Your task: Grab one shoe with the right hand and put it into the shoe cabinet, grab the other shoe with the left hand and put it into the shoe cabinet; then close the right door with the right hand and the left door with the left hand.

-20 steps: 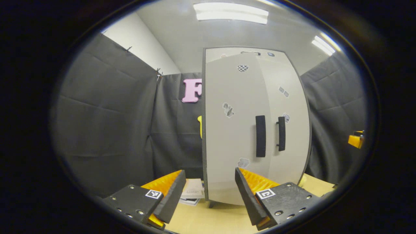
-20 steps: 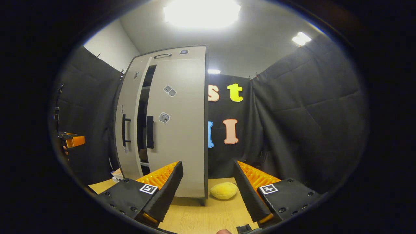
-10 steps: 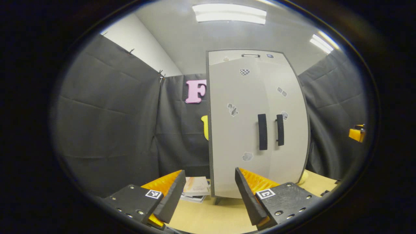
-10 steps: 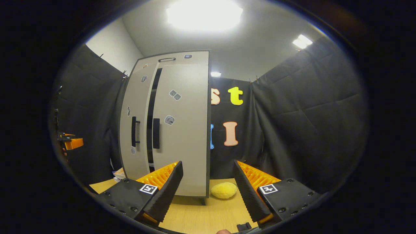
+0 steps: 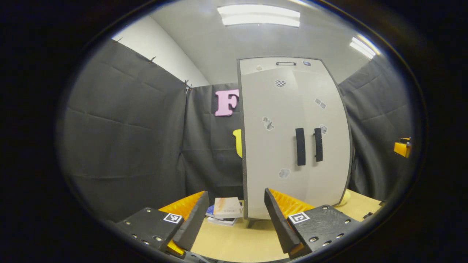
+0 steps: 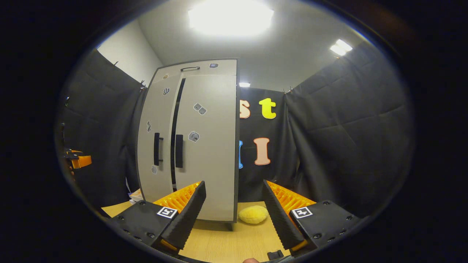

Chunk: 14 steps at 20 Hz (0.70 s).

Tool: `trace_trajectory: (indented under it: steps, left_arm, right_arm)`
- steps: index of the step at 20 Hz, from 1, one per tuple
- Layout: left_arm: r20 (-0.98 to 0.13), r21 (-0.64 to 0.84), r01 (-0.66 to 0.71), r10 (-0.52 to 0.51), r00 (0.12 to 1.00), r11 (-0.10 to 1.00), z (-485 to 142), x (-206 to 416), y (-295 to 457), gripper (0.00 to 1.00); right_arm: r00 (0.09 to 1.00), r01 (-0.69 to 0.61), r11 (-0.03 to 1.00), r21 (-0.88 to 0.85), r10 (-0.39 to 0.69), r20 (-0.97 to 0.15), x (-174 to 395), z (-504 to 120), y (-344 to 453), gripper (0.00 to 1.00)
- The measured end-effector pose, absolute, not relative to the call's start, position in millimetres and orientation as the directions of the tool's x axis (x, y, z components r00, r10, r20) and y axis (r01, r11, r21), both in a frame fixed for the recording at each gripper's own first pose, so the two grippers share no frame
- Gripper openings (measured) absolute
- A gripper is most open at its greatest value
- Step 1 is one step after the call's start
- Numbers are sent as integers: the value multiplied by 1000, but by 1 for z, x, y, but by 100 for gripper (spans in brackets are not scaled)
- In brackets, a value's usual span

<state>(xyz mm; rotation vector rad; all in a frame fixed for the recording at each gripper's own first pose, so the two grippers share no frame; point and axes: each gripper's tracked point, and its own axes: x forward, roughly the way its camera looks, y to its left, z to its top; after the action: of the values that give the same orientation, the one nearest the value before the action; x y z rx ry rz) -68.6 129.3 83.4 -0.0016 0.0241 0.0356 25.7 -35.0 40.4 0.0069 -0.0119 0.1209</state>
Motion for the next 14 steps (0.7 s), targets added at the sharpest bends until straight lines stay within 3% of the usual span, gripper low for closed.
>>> trace_trajectory:
  steps: [7,11,14]
  left_arm:
    - [-24,14,-38,38,999,999,84,-73,127,92]
    - [-15,23,-36,37,999,999,88,-75,126,85]
    - [-11,21,-36,36,999,999,90,-77,126,92]
  right_arm:
    - [992,-123,992,7,123,17,23,42,-40,96]
    - [993,-117,993,13,117,23,18,45,-45,98]
    - [993,-116,993,15,115,26,17,47,-48,98]
